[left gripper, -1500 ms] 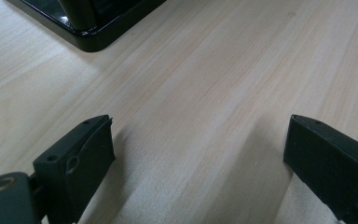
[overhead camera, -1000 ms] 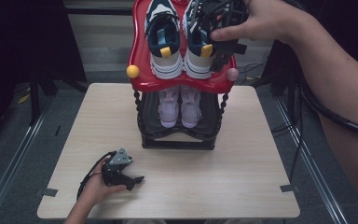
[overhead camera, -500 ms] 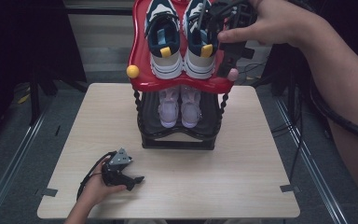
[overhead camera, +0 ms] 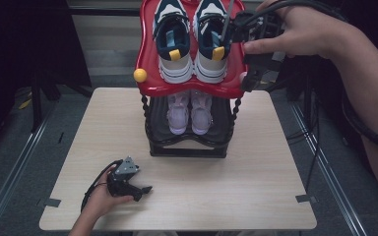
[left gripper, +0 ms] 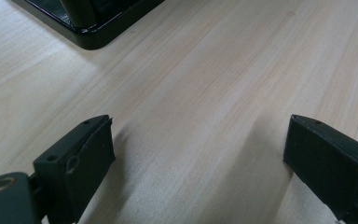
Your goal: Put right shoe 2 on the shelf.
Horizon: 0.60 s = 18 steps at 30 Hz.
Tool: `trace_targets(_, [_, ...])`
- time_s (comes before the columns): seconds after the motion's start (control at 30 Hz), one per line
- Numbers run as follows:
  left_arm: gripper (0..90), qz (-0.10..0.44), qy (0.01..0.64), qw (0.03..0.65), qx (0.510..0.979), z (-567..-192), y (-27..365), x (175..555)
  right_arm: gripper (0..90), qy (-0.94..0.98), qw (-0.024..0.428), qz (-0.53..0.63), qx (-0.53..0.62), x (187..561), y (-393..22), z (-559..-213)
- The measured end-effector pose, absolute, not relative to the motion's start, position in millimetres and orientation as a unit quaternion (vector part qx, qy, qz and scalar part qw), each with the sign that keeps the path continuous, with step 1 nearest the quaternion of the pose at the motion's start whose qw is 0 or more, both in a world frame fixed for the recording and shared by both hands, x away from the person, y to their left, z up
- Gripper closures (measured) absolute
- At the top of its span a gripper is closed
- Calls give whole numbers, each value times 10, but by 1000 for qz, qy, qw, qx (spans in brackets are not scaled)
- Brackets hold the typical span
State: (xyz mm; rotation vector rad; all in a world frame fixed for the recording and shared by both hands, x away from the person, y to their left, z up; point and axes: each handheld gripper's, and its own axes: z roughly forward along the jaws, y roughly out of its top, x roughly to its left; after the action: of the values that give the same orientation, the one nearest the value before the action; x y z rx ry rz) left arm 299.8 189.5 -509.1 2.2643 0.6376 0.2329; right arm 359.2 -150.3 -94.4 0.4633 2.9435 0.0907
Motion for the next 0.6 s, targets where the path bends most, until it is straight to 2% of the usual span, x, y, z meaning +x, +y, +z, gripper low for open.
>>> trace_targets(0.6, [78, 91, 250, 379, 886, -5092, 1897, 2993, 188, 984, 62, 20, 163, 3444, -1746, -1159])
